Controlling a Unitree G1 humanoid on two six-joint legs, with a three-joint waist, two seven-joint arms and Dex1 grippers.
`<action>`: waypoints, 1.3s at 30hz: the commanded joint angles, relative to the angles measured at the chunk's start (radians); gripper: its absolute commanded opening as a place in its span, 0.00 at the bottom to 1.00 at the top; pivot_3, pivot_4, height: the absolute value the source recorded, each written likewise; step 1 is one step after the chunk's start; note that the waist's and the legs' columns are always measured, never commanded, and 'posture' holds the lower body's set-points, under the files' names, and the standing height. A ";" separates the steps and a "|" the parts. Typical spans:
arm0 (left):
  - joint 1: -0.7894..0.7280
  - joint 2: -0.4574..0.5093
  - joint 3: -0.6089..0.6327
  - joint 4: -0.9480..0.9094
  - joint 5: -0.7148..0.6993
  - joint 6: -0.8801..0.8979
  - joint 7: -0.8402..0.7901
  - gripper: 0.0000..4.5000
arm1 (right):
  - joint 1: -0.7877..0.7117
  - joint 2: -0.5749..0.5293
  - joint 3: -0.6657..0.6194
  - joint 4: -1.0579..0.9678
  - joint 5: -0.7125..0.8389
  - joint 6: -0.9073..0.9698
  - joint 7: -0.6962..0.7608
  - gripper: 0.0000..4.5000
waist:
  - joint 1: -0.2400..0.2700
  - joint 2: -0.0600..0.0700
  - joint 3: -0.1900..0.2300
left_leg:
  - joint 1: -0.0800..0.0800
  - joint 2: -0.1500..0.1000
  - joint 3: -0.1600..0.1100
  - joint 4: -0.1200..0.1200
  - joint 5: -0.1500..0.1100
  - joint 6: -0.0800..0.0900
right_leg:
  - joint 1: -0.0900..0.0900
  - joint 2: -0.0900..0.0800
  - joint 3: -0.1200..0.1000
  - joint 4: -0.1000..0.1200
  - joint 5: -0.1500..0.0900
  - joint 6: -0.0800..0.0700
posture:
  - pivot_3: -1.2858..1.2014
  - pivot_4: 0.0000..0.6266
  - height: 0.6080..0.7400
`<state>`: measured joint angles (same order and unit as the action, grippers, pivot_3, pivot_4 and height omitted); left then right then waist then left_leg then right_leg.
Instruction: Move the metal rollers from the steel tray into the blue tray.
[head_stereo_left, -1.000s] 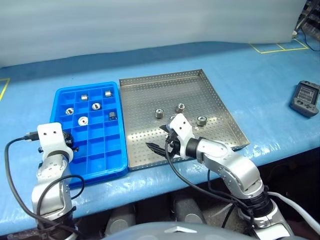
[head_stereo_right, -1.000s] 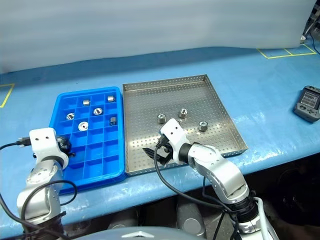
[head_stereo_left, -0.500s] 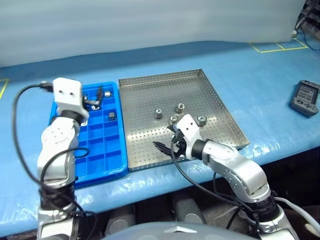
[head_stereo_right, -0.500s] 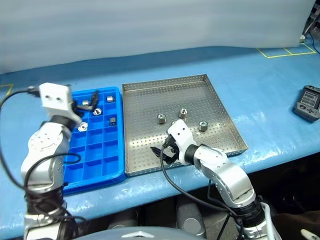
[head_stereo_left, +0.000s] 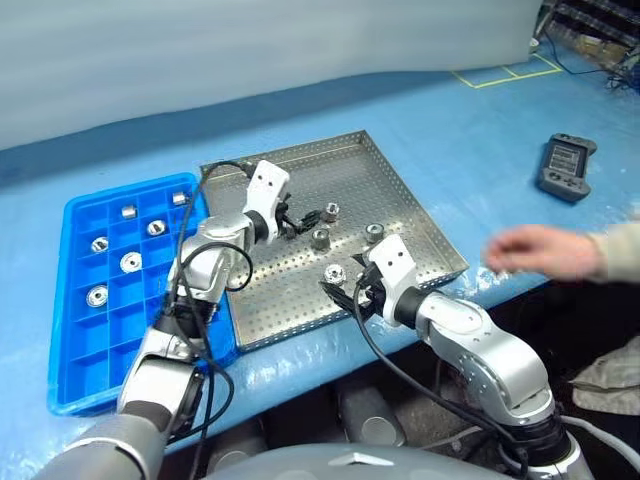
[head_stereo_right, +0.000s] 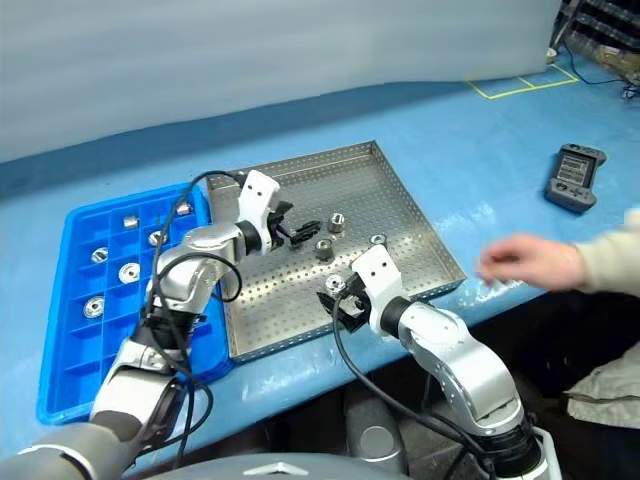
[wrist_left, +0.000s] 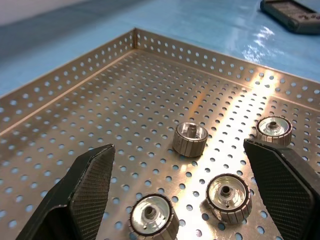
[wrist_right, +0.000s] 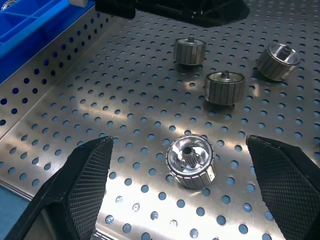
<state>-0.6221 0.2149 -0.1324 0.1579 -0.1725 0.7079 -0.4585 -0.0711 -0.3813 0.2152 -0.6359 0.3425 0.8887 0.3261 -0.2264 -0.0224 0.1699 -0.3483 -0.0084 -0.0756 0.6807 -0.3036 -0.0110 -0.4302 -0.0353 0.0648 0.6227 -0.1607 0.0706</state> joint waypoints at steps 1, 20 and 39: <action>-0.042 -0.015 -0.012 0.060 0.048 -0.038 0.048 1.00 | 0.010 0.010 -0.018 -0.054 0.003 0.001 -0.017 1.00 | -0.018 0.000 0.000 | 0.000 0.000 0.000 0.000 0.000 0.000 | 0.000 0.000 0.000 0.000 0.000 0.000 | 0.38 0.24 1.00; 0.085 -0.016 0.052 0.015 0.102 0.173 0.212 0.79 | 0.011 0.036 -0.004 -0.041 0.003 -0.004 -0.031 1.00 | -0.071 -0.001 0.001 | 0.000 0.000 0.001 -0.003 0.000 0.000 | -0.001 0.000 0.001 -0.001 0.001 0.004 | 0.40 0.24 1.00; 0.259 -0.020 0.360 -0.628 -0.057 0.137 0.288 0.37 | -0.014 0.055 0.033 -0.005 0.002 -0.016 0.001 1.00 | -0.028 -0.002 0.002 | -0.011 0.000 0.000 -0.002 0.000 0.000 | -0.014 0.000 0.002 0.001 0.002 0.004 | 0.43 0.24 1.00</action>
<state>-0.3824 0.1728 0.1894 -0.3863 -0.2171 0.8656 -0.1779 -0.0763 -0.3293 0.2520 -0.6256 0.3384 0.8945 0.3205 -0.2539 -0.0239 0.1722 -0.3592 -0.0084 -0.0751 0.6785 -0.3038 -0.0114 -0.4443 -0.0354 0.0670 0.6235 -0.1588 0.0744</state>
